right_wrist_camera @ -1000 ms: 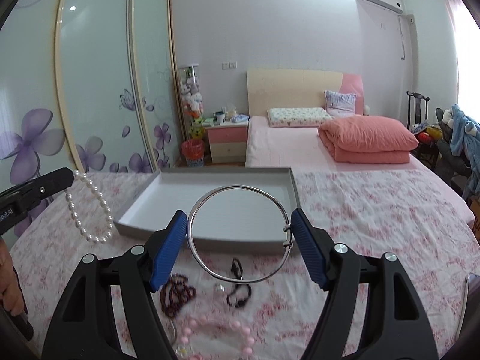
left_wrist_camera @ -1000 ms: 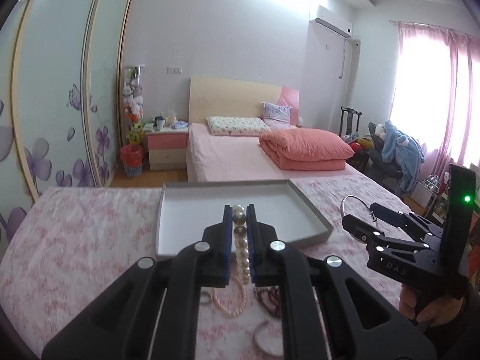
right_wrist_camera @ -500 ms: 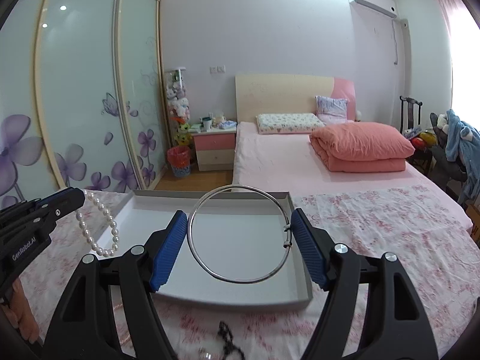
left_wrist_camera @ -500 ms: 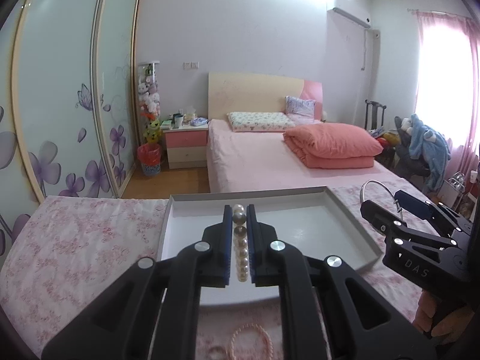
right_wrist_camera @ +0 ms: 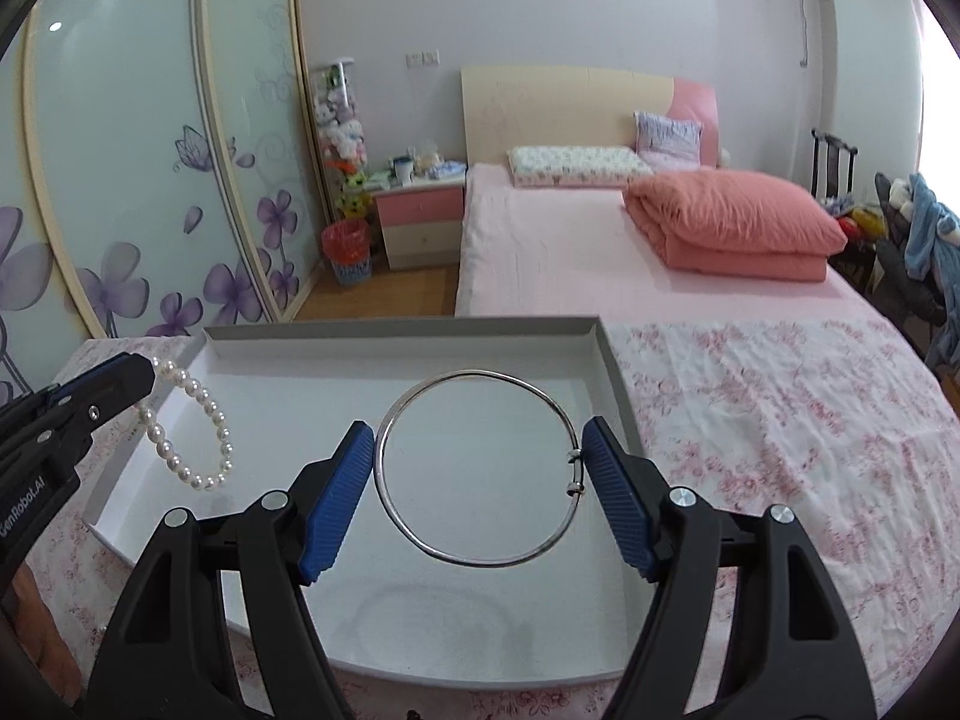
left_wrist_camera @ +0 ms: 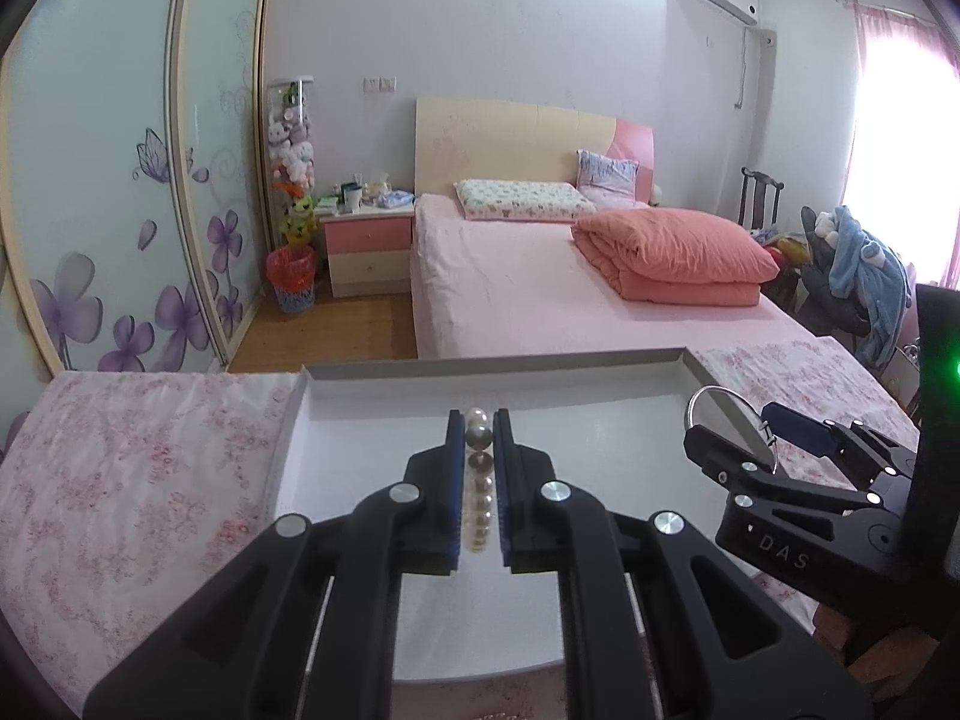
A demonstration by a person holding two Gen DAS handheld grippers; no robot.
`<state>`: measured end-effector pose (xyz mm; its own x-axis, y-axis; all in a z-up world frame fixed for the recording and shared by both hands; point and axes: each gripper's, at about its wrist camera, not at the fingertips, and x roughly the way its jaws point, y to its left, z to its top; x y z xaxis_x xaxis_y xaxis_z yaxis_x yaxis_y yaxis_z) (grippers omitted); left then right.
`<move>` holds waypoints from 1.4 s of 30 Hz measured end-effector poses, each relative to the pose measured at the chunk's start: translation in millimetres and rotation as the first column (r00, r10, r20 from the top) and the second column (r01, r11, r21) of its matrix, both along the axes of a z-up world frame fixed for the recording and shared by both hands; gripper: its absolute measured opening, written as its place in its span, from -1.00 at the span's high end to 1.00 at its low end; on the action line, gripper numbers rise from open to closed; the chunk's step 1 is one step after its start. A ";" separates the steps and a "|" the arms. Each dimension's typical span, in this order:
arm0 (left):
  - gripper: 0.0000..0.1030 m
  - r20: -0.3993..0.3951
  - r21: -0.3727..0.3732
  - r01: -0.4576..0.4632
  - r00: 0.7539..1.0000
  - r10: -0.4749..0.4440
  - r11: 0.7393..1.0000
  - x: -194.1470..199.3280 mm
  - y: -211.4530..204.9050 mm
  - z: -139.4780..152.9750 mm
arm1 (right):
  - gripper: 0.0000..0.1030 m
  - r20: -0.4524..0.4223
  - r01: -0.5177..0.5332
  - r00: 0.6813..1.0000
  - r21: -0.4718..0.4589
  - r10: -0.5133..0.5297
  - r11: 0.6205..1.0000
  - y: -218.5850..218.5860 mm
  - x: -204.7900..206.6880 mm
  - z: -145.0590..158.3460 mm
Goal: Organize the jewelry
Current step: 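Carry the pearl bracelet and silver bangle into the grey tray and release both, then grasp the silver cuff with the left tool while the right tool grasps the pink bead bracelet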
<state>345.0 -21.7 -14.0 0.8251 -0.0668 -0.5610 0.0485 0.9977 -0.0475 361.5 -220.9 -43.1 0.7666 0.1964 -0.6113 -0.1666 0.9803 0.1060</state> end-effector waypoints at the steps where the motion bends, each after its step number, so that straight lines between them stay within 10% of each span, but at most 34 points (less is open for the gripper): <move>1: 0.80 -0.012 -0.005 -0.001 1.000 0.001 1.000 2.1 0.4 -2.6 | -0.40 -0.018 0.000 1.000 0.007 0.000 1.000 -0.1 3.3 -2.3; 26: 0.54 -0.014 -0.006 -0.115 0.993 0.114 0.993 -90.8 88.4 12.6 | -0.59 -0.011 -0.041 0.999 0.016 0.041 0.999 -24.6 -85.2 17.3; 42: 0.26 -0.103 -0.024 -0.065 0.993 0.062 0.998 -170.8 87.3 -18.1 | -0.11 -0.177 -0.088 0.981 -0.009 0.085 0.996 -42.9 -170.1 -35.2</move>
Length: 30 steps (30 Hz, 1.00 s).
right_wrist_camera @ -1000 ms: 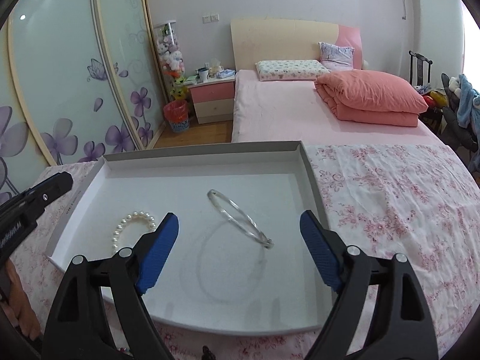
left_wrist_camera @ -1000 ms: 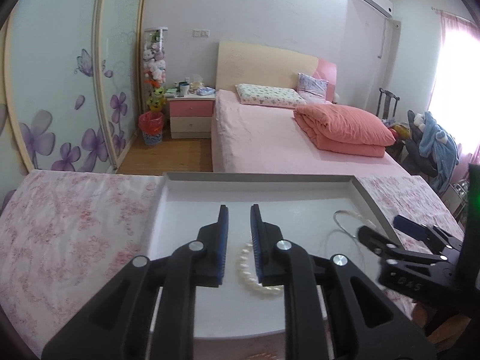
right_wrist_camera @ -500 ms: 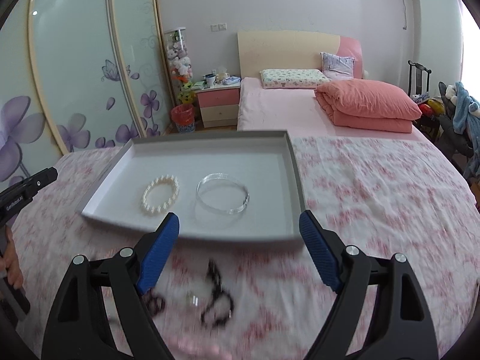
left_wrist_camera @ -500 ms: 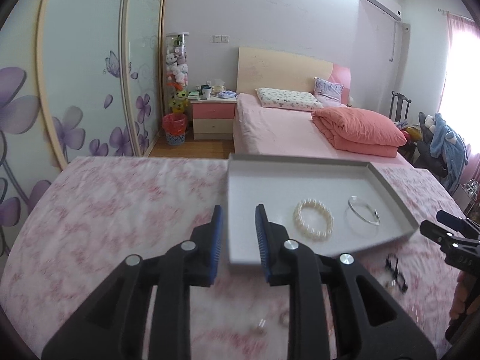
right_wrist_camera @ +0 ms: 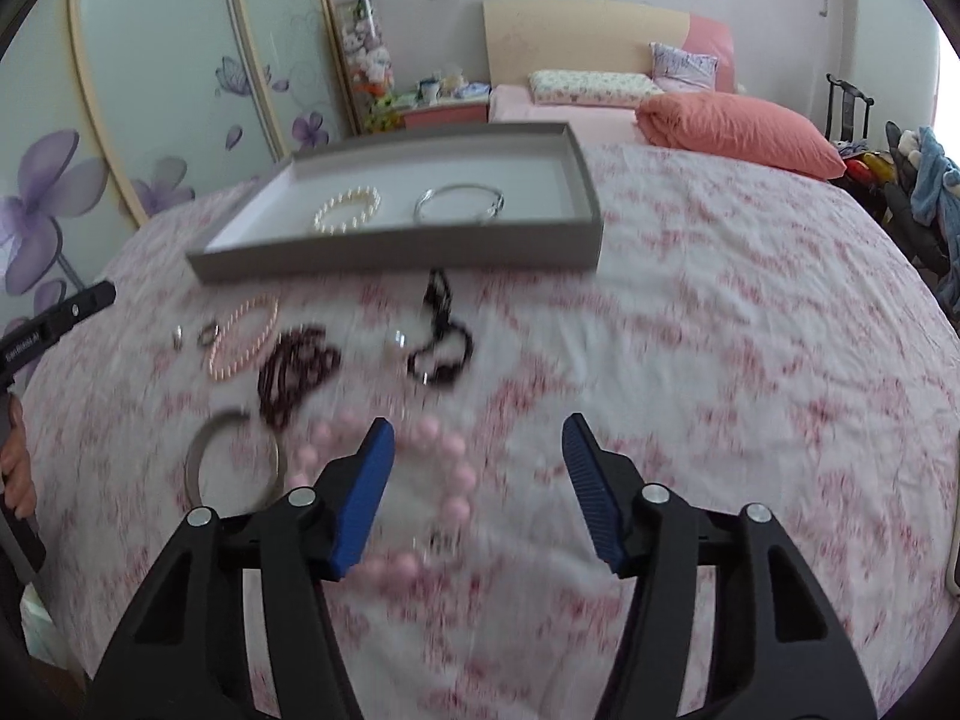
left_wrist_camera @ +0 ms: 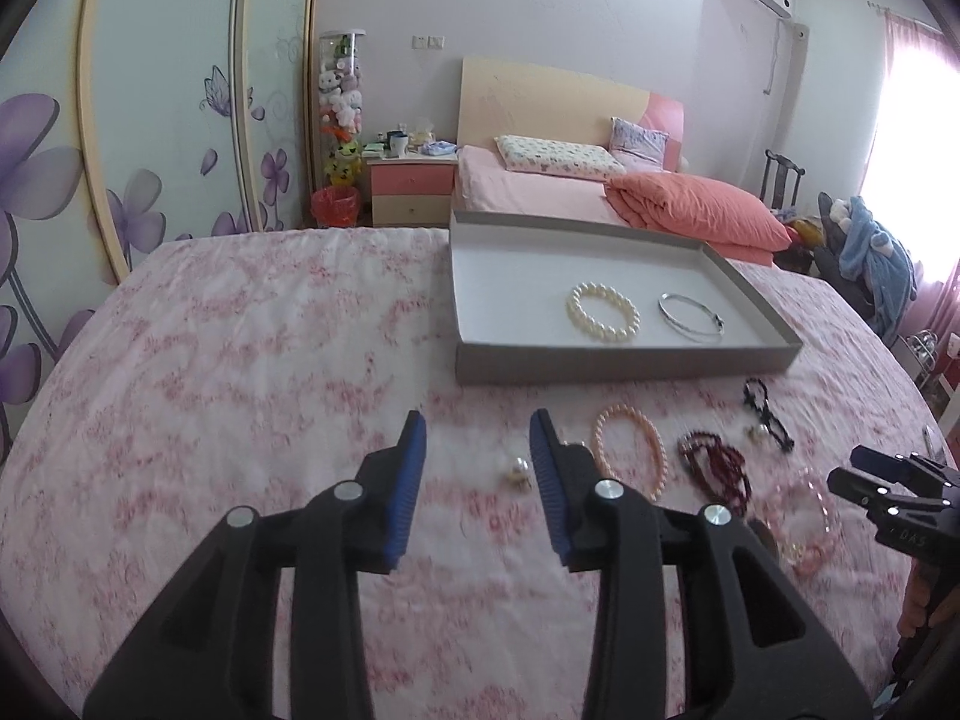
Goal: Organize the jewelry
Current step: 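Grasp the silver cuff with the left tool while the right tool grasps the pink bead bracelet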
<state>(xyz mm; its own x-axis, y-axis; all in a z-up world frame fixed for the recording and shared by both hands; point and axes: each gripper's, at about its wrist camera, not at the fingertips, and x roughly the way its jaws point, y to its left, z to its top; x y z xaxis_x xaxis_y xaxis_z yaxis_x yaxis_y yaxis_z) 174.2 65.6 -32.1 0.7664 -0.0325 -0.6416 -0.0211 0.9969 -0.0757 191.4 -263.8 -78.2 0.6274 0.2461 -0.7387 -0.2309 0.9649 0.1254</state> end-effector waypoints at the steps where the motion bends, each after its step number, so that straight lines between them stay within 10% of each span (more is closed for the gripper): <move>1: 0.24 -0.003 -0.001 0.005 1.000 -0.005 1.000 -2.5 -1.3 -1.2 | -0.06 -0.007 -0.004 1.000 -0.003 0.004 1.000 0.1 -1.8 -2.4; 20: 0.20 -0.047 -0.002 0.050 0.998 -0.050 0.999 -10.3 -20.4 -14.7 | 0.68 -0.028 -0.016 1.000 -0.058 0.014 0.998 9.3 -4.8 -15.7; 30: -0.33 -0.077 -0.041 0.217 0.973 -0.220 0.975 -26.9 -73.5 -19.0 | 0.73 -0.033 0.145 0.989 -0.052 -0.147 0.988 -24.7 5.1 -15.9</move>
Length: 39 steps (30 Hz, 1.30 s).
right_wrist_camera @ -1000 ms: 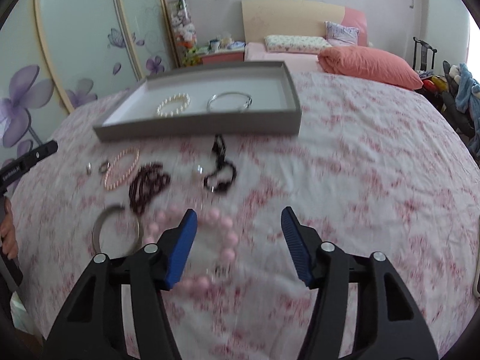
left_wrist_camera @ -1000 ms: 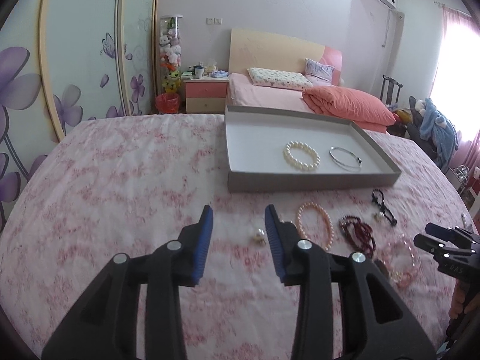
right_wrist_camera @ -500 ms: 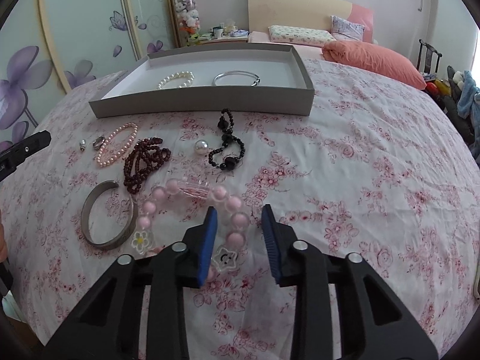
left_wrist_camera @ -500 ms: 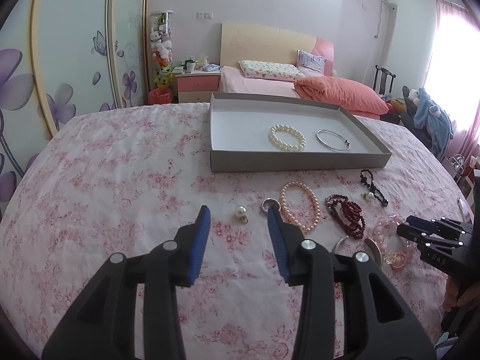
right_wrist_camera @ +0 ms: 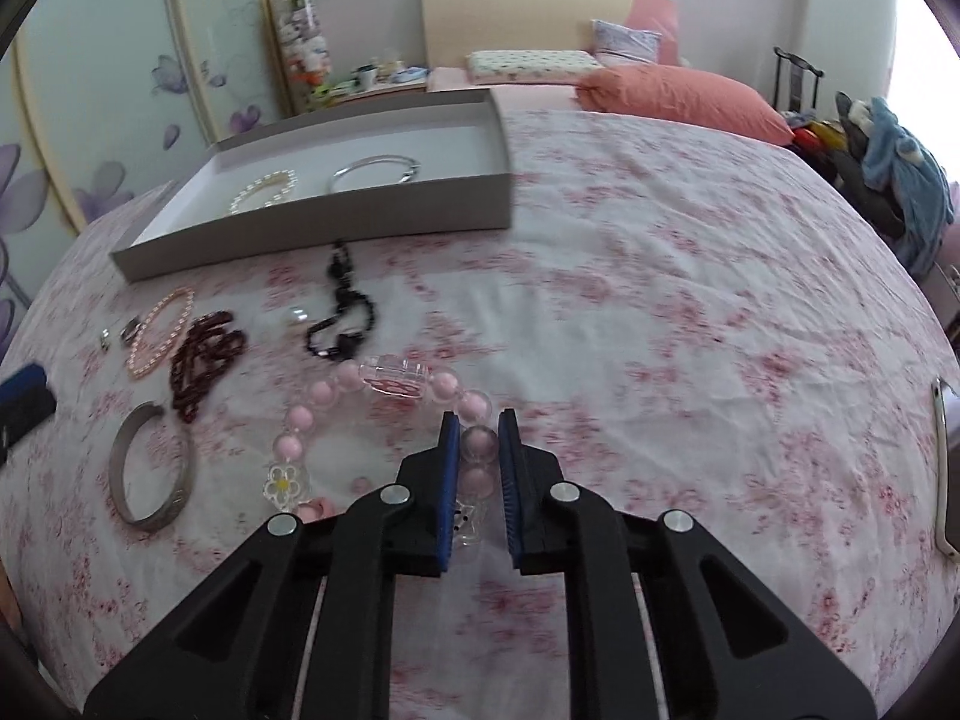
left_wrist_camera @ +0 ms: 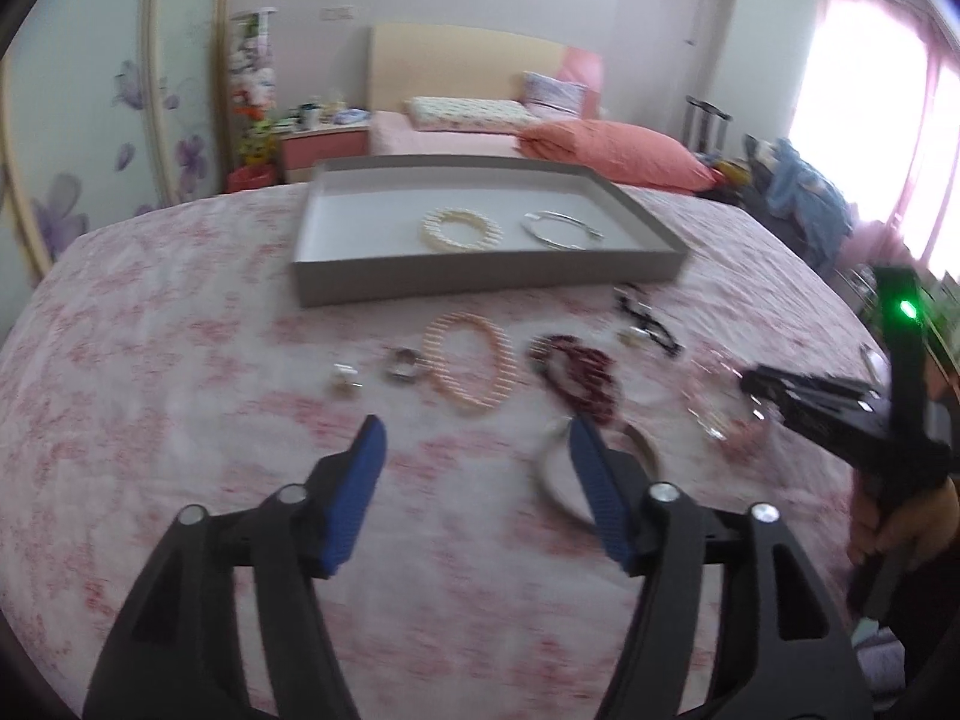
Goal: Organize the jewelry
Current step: 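Grasp the silver cuff with the left tool while the right tool grasps the pink bead bracelet, then carry the silver cuff and pink bead bracelet into the grey tray and release both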
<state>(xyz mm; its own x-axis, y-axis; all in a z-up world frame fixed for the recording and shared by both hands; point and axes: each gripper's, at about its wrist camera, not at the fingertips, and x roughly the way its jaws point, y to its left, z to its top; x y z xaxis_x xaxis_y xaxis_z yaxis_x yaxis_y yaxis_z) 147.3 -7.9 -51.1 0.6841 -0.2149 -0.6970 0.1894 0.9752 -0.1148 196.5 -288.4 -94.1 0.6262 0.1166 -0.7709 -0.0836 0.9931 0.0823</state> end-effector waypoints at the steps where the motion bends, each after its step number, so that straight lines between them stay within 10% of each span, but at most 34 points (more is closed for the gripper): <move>1: -0.42 -0.005 -0.002 0.025 1.000 -0.025 1.000 -1.3 -8.7 -1.0 | 0.73 0.000 0.004 1.000 0.003 -0.004 1.000 -2.1 0.0 -0.1; 19: -0.65 -0.126 0.185 0.063 0.991 -0.039 0.981 20.9 -76.4 -44.8 | 0.73 -0.001 -0.010 1.000 0.032 0.010 0.999 -7.8 0.6 -1.2; 39: -0.29 -0.105 0.083 0.033 0.994 -0.024 0.996 12.0 -48.4 -31.7 | 0.73 0.054 -0.042 0.998 0.082 0.038 0.996 -5.5 -5.5 10.8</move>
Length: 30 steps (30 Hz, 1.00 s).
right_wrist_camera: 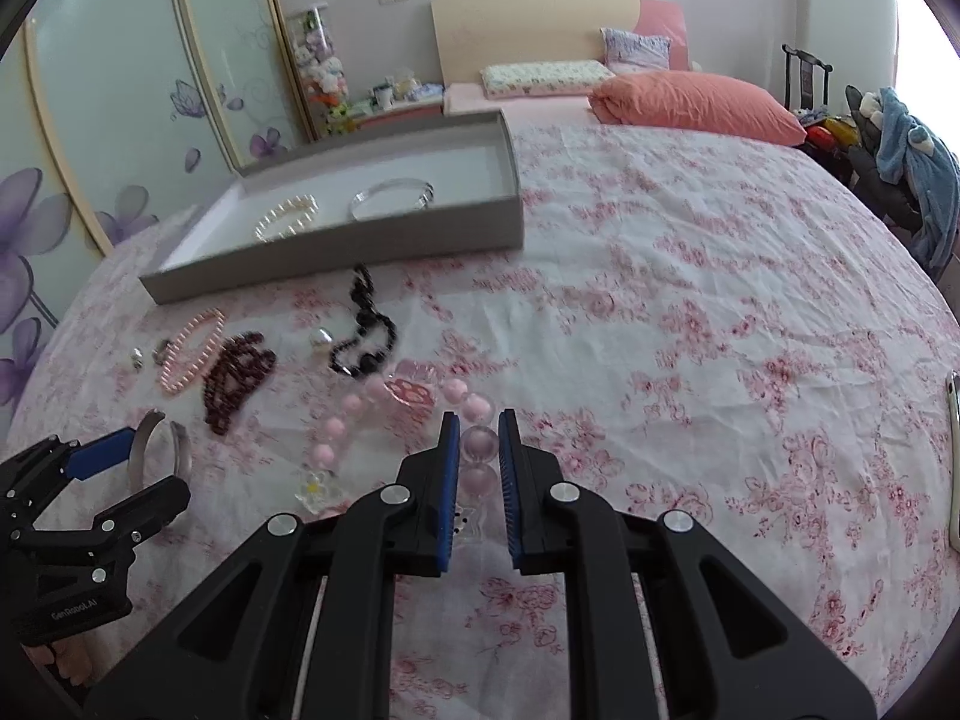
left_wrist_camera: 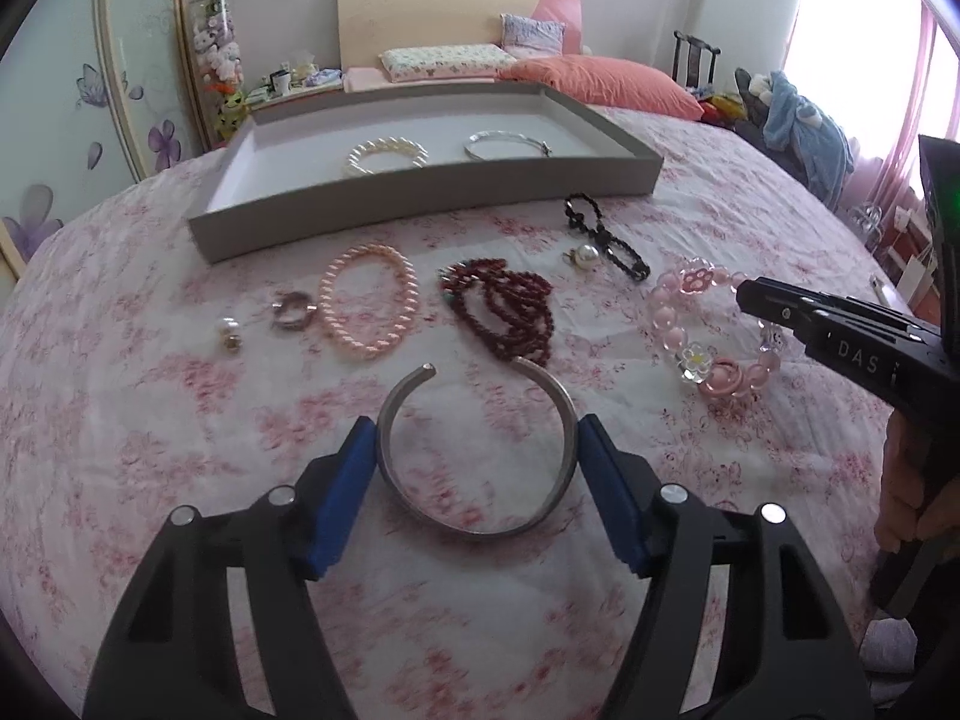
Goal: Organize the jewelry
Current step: 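Carry the silver cuff and pink bead bracelet into the grey tray and release both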
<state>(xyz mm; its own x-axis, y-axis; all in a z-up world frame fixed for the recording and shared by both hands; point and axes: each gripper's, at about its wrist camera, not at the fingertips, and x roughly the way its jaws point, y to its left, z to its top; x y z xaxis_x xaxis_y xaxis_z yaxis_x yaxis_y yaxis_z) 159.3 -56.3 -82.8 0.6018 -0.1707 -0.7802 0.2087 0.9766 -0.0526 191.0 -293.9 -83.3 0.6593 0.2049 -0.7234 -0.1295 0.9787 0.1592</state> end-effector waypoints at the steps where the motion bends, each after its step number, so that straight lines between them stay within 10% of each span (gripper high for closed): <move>1: -0.29 0.010 -0.001 -0.005 1.000 0.005 1.000 -2.1 2.6 2.3 | 0.73 0.015 -0.006 1.000 0.011 0.006 1.000 0.8 -1.5 3.0; 30: -0.29 0.295 -0.114 -0.130 0.942 0.158 0.985 -37.0 46.6 68.8 | 0.73 0.191 -0.171 0.970 0.114 0.147 0.979 38.2 -36.3 53.3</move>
